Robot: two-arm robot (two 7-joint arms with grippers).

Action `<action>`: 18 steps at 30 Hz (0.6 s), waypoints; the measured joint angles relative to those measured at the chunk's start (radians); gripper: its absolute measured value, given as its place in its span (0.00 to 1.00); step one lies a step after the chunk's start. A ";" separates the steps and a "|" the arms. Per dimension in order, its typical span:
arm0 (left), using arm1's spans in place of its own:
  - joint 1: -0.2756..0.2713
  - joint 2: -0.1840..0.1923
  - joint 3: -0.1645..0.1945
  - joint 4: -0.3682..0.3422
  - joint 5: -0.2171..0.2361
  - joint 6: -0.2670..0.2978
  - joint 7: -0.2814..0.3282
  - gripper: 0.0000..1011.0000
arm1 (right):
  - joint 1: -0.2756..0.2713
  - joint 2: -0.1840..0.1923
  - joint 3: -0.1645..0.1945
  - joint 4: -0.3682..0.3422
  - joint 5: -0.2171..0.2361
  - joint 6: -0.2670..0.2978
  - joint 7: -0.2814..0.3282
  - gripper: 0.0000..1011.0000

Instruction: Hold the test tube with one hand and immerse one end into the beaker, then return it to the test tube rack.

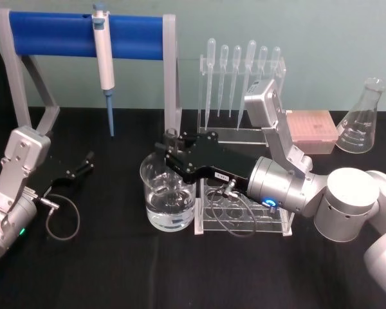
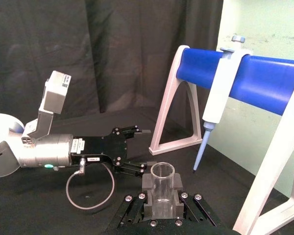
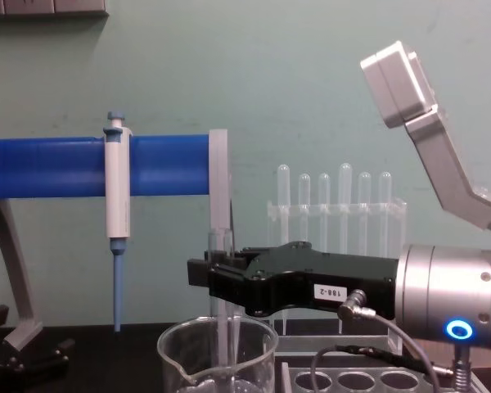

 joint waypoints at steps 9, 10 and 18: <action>0.000 0.000 0.000 0.000 0.000 0.000 0.000 0.99 | -0.007 0.024 0.024 -0.097 0.002 0.056 -0.005 0.22; 0.000 0.000 0.000 0.000 0.000 0.000 0.000 0.99 | -0.006 0.027 0.027 -0.106 0.005 0.063 -0.005 0.22; 0.000 0.000 0.000 0.000 0.000 0.000 0.000 0.99 | 0.013 0.065 0.058 -0.222 0.050 0.139 -0.014 0.22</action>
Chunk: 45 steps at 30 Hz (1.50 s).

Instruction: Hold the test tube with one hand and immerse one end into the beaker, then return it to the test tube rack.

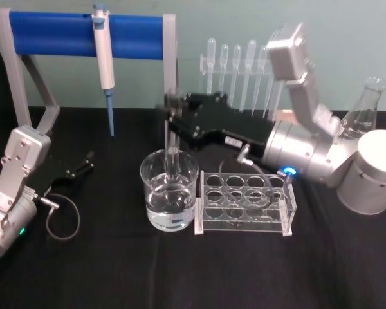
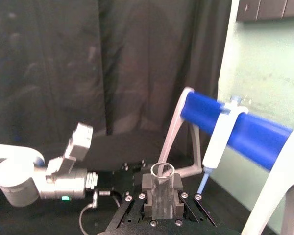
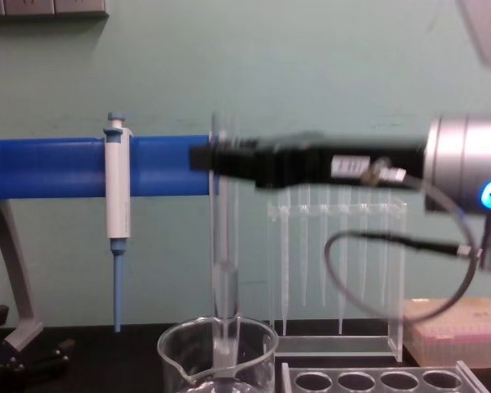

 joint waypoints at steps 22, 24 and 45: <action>0.000 0.000 0.000 0.000 0.000 0.000 0.000 0.99 | -0.126 0.210 0.146 -0.262 0.118 0.060 -0.110 0.22; 0.000 0.000 0.000 0.000 0.000 0.000 0.000 0.99 | -0.153 0.219 0.152 -0.264 0.122 0.048 -0.118 0.22; 0.000 0.000 0.000 0.000 0.000 0.000 0.000 0.99 | -0.242 0.198 0.166 -0.172 0.088 -0.029 -0.131 0.22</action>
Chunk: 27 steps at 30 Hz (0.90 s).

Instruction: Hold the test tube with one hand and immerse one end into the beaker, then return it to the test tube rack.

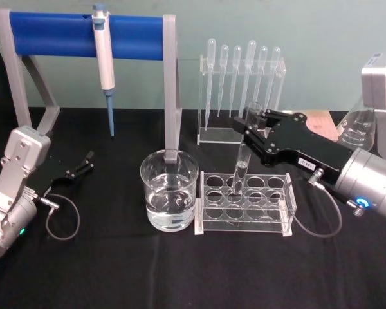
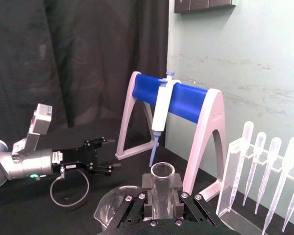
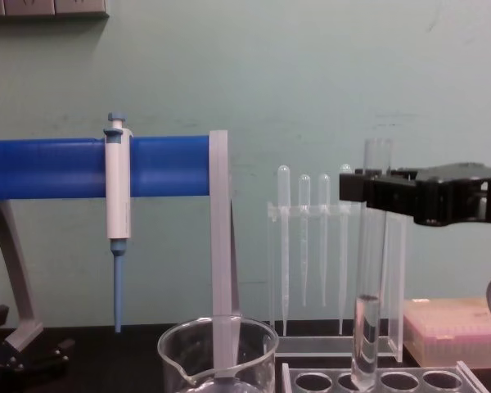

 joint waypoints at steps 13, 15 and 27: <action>0.000 0.000 0.000 0.000 0.000 0.000 0.000 0.99 | -0.006 -0.023 -0.003 0.053 -0.029 -0.025 0.018 0.22; 0.000 0.000 0.000 0.000 0.000 0.000 0.000 0.99 | -0.006 -0.029 -0.006 0.063 -0.035 -0.028 0.023 0.22; 0.000 0.000 0.000 0.000 0.000 0.000 0.000 0.99 | -0.014 -0.051 -0.017 0.106 -0.059 -0.047 0.037 0.22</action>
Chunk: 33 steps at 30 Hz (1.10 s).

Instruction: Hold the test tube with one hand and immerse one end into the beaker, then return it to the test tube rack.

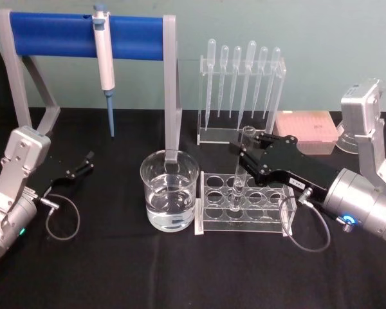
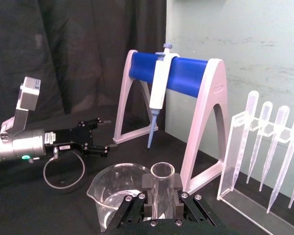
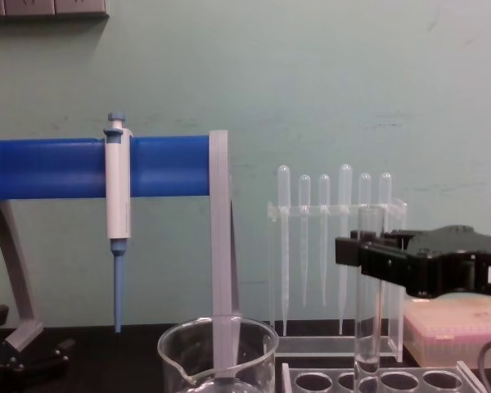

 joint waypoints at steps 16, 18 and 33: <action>0.000 0.000 0.000 0.000 0.000 0.000 0.000 0.99 | 0.001 -0.016 -0.015 0.041 -0.045 -0.018 0.022 0.22; 0.000 0.000 0.000 0.000 0.000 0.000 0.000 0.99 | 0.006 -0.018 -0.020 0.046 -0.052 -0.012 0.026 0.22; 0.000 0.000 0.000 0.000 0.000 0.000 0.000 0.99 | -0.005 0.006 -0.025 0.016 -0.072 0.050 0.029 0.57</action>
